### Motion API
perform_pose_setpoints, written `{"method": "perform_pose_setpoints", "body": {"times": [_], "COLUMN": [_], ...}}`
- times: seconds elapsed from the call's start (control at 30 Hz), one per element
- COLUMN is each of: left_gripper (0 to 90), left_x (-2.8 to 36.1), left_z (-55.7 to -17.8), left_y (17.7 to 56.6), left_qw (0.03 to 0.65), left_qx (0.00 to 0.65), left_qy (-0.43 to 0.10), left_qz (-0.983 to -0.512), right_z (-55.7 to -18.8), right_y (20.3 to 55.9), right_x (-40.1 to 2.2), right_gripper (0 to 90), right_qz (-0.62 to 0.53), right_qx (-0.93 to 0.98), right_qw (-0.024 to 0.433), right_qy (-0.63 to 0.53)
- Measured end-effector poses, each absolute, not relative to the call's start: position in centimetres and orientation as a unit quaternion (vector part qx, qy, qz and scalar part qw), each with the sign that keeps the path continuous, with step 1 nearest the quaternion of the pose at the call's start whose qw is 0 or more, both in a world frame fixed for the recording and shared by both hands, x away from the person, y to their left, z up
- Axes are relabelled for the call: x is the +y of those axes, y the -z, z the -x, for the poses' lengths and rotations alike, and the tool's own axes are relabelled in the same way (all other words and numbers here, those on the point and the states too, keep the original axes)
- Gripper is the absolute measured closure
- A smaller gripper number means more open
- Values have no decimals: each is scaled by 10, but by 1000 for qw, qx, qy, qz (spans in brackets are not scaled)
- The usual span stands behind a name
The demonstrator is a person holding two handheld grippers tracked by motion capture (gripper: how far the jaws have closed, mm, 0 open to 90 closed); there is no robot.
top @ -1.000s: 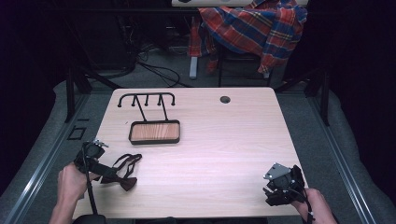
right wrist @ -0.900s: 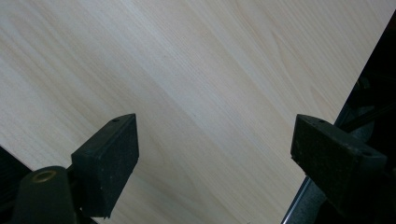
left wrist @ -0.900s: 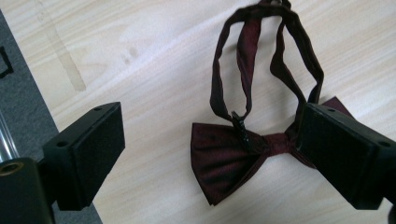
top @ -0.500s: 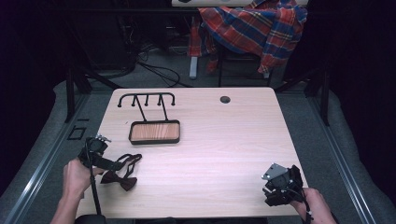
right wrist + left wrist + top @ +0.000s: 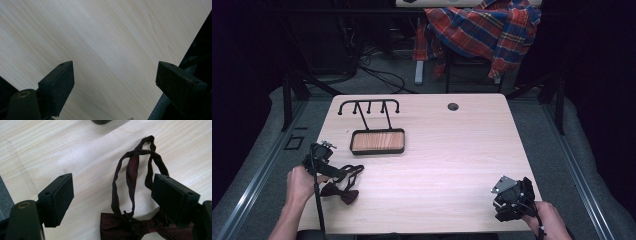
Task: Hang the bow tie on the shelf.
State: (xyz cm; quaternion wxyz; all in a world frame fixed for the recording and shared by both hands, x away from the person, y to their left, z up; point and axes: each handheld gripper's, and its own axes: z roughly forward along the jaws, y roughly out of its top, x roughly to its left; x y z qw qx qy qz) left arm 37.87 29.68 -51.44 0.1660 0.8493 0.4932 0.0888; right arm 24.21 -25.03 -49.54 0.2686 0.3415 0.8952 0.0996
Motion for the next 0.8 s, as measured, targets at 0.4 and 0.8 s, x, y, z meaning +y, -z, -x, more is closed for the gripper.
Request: {"method": "perform_pose_setpoints", "body": {"times": [0.4, 0.8], "left_gripper": [281, 410], "left_x": [285, 274], "left_z": [-387, -394], "left_y": [519, 524], "left_qw": [155, 146], "left_qx": [478, 465], "left_qy": [-83, -88], "left_qz": [-861, -869], "right_z": [-242, -242], "right_y": [495, 495], "right_x": [-250, -250], "right_gripper": [149, 149], "right_qz": [-339, -338], "right_qx": [896, 896], "right_qw": [272, 271], "right_qy": [-93, -93]}}
